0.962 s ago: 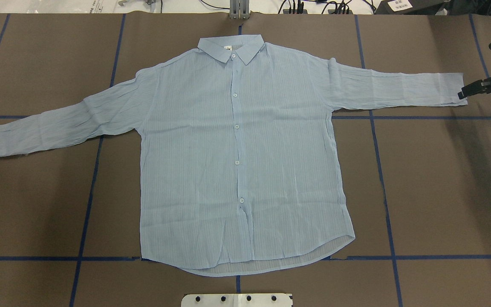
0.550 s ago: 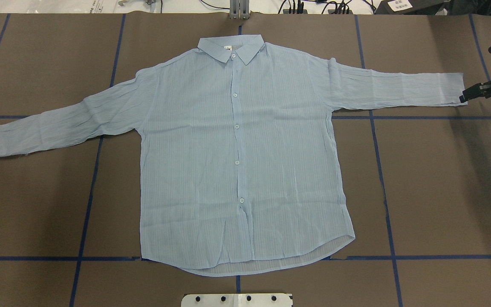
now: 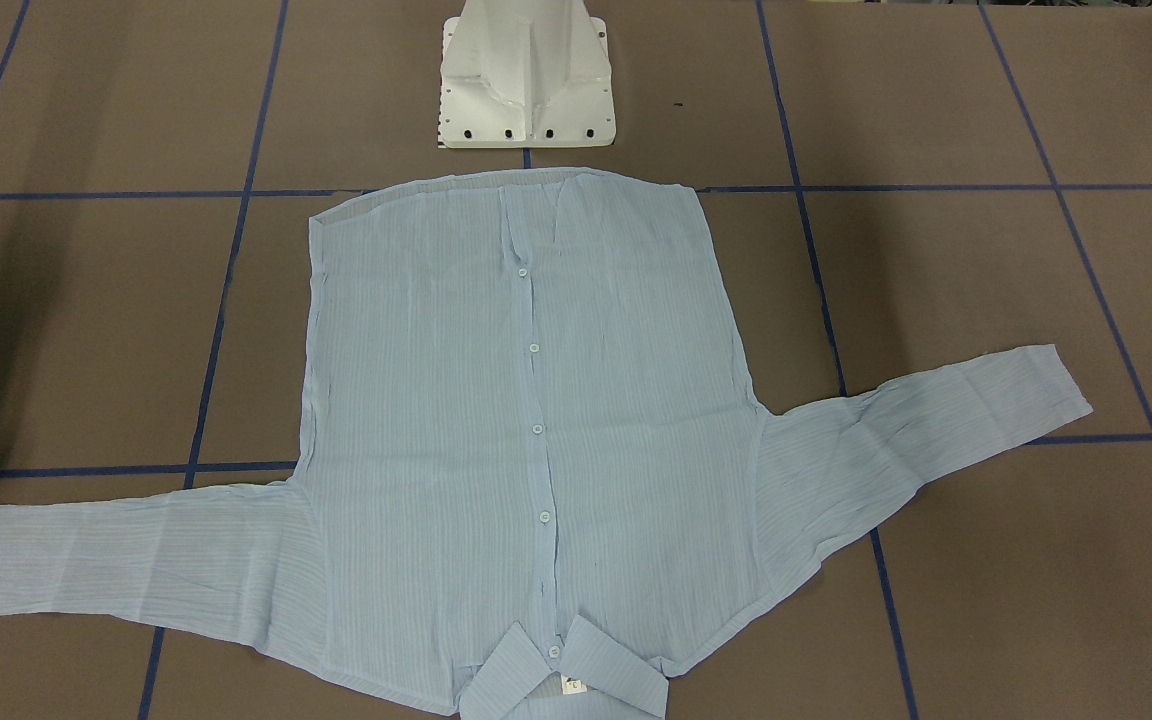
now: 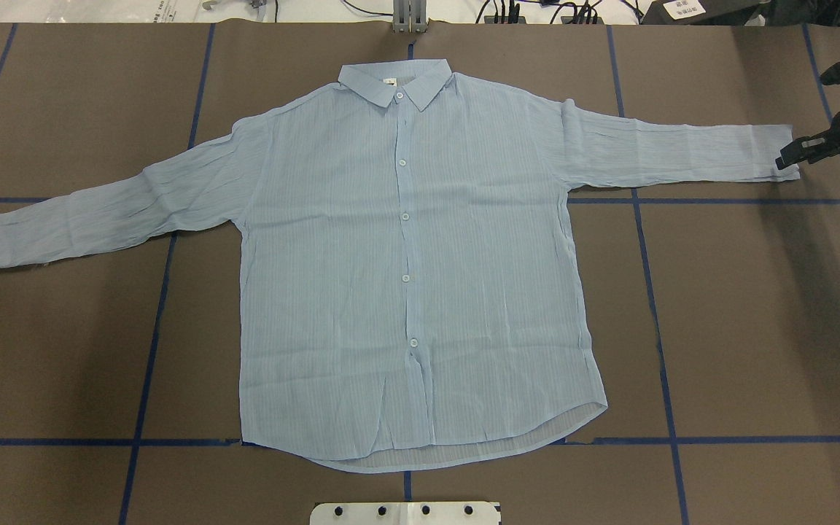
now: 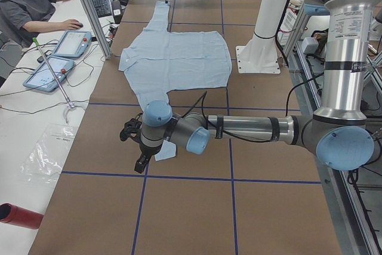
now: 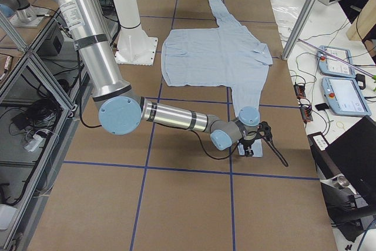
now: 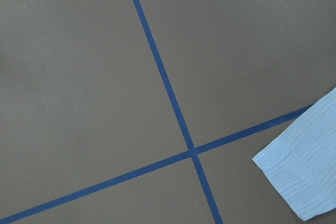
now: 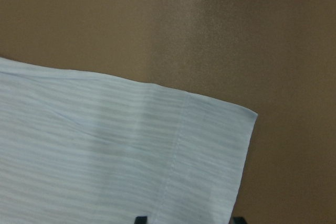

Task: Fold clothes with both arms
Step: 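Lower the right gripper onto the cuff of the sleeve nearest it and grasp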

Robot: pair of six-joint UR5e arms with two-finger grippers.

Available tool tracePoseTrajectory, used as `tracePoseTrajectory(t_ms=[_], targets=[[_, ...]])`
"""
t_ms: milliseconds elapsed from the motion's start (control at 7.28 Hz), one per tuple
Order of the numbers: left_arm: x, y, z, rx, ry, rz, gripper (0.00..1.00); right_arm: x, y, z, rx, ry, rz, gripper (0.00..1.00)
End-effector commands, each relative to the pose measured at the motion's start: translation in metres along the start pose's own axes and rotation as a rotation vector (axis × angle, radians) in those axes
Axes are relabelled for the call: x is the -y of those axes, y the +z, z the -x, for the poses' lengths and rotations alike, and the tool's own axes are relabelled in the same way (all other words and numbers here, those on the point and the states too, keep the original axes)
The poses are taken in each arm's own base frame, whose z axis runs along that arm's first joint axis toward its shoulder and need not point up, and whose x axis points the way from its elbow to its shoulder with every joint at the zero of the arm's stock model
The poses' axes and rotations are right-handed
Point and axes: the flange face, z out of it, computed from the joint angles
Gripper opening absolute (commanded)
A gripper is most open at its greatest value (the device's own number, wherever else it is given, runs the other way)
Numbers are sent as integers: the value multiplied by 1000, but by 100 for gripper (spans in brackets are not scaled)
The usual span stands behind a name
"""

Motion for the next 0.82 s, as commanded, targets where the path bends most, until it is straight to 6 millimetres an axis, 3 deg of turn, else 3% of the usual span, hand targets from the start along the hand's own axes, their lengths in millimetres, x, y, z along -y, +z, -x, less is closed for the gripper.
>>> tracePoseTrajectory(t_ms=[0, 412, 550, 687], targets=[[1, -1, -1, 0, 1, -2, 100, 0, 2, 2, -1, 0, 8, 61], [1, -1, -1, 0, 1, -2, 100, -8, 10, -9, -13, 22, 33, 61], [1, -1, -1, 0, 2, -3, 100, -7, 10, -8, -17, 30, 42, 53], [1, -1, -1, -1, 2, -3, 100, -6, 9, -9, -17, 31, 41, 37]])
